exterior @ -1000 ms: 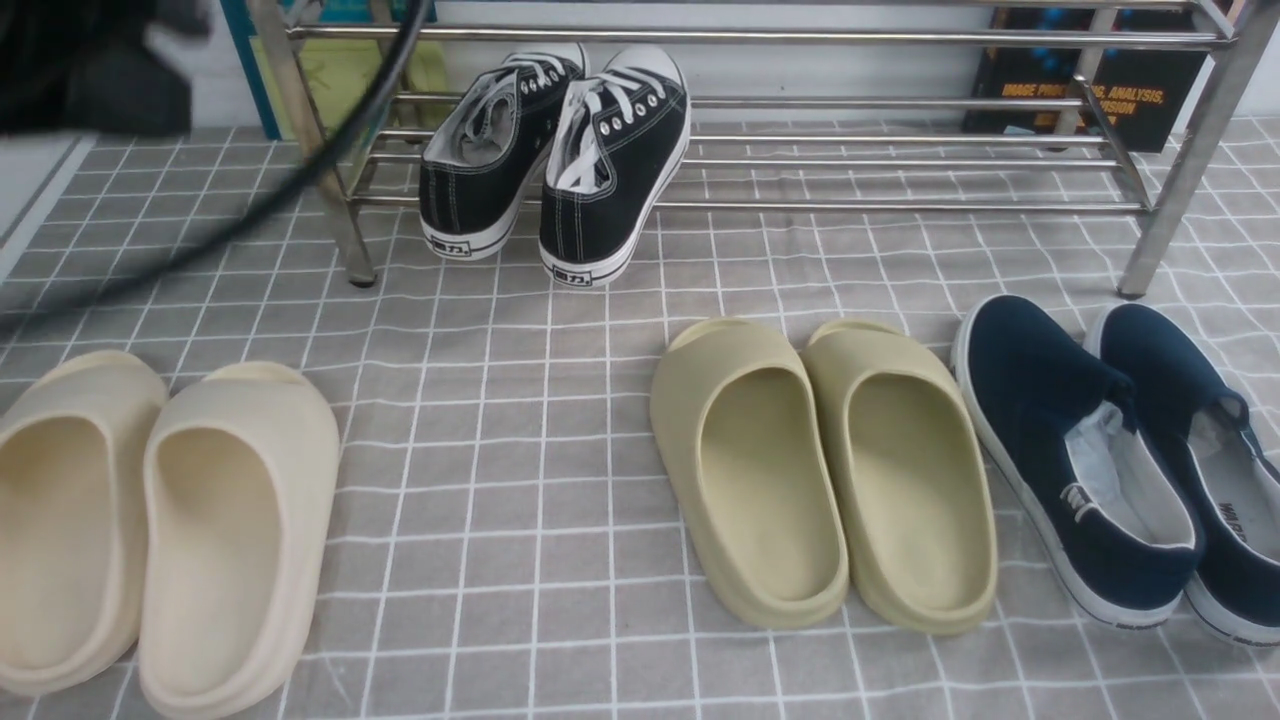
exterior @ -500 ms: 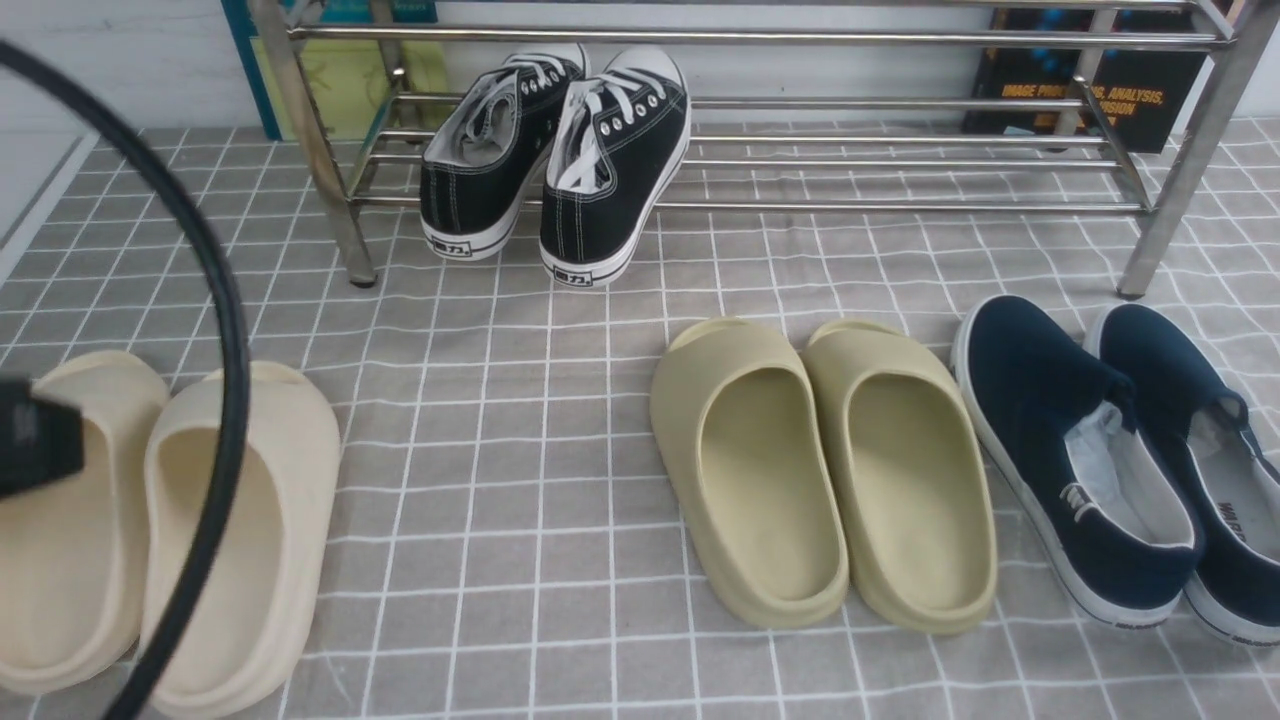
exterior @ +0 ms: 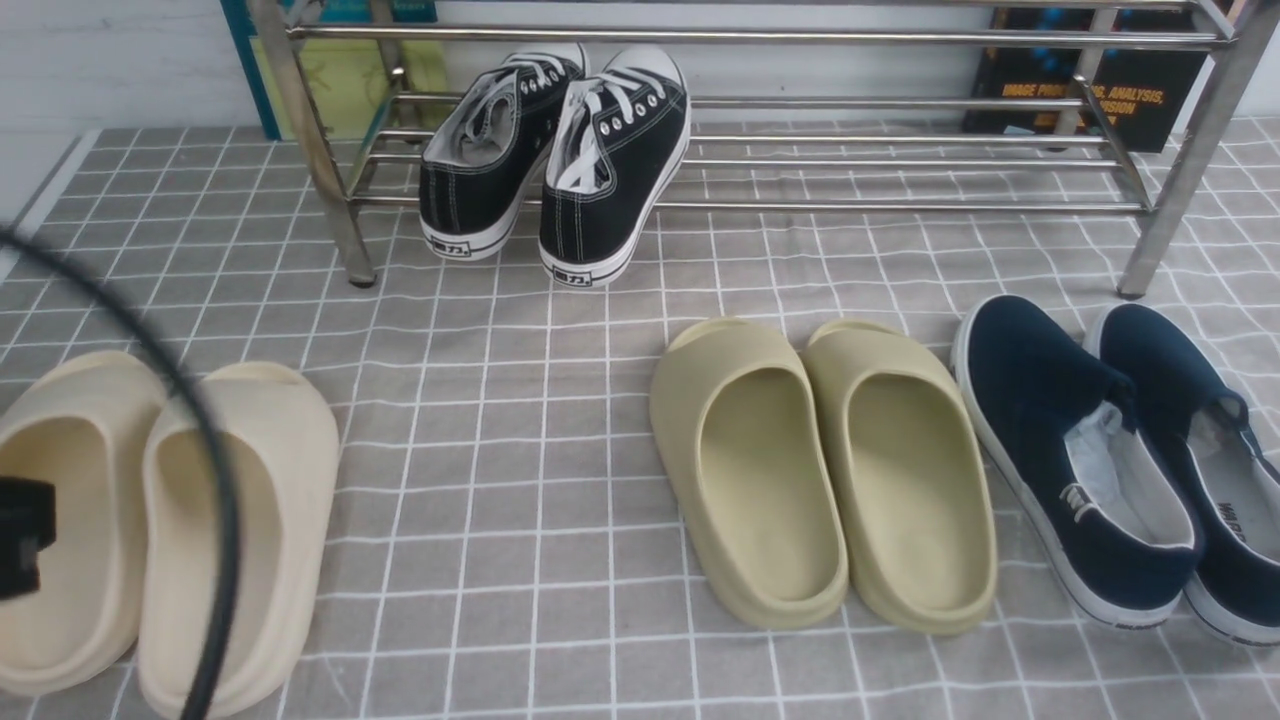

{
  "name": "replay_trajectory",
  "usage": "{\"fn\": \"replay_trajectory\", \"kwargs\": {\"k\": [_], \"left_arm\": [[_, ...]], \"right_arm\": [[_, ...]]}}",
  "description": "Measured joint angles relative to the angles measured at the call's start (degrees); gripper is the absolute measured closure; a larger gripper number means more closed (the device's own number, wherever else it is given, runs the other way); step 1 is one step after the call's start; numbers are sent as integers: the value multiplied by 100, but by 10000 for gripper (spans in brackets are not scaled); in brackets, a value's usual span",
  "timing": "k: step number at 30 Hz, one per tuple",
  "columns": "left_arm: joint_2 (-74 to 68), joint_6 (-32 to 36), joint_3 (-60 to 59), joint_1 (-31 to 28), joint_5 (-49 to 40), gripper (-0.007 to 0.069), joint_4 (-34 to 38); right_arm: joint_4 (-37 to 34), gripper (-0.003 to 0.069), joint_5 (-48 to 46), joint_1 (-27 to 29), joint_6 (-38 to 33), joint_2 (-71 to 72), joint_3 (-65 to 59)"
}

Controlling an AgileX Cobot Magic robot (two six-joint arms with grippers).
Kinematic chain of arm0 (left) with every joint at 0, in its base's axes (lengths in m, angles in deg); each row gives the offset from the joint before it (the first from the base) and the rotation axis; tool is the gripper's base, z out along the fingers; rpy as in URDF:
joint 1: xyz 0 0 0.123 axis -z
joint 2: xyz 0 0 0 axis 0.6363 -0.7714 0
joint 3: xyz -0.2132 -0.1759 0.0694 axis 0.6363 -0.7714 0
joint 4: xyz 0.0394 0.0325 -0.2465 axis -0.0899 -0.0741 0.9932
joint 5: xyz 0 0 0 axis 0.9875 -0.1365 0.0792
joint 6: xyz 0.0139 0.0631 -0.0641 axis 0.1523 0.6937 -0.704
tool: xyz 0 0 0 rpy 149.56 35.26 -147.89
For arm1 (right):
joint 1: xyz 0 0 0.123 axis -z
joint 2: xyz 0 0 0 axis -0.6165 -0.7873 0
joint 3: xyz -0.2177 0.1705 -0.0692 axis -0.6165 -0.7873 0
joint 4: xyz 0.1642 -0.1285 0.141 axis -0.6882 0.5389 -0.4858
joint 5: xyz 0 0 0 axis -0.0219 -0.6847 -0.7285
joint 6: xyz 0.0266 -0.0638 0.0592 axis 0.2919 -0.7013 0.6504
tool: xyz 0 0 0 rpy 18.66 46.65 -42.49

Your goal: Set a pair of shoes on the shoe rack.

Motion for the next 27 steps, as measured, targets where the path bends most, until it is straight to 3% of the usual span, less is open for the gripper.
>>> {"fn": "replay_trajectory", "kwargs": {"k": [2, 4, 5, 7, 11, 13, 21, 27], "left_arm": [[319, 0, -359, 0, 503, 638, -25], [1055, 0, -1228, 0, 1614, 638, -216], [1055, 0, -1298, 0, 1614, 638, -216], [1821, -4, -2240, 0, 2694, 638, -534], [2428, -4, -3037, -111, 3413, 638, -621], [2757, -4, -3530, -483, 3802, 638, -458], [3271, 214, -4430, -1729, 4099, 638, 18], [3301, 518, -4828, -1854, 3952, 638, 13]], "right_arm": [[0, 420, 0, 0, 0, 0, 0], [0, 420, 0, 0, 0, 0, 0], [0, 420, 0, 0, 0, 0, 0], [0, 420, 0, 0, 0, 0, 0], [0, 420, 0, 0, 0, 0, 0], [0, 420, 0, 0, 0, 0, 0], [0, 420, 0, 0, 0, 0, 0], [0, 420, 0, 0, 0, 0, 0]]}}
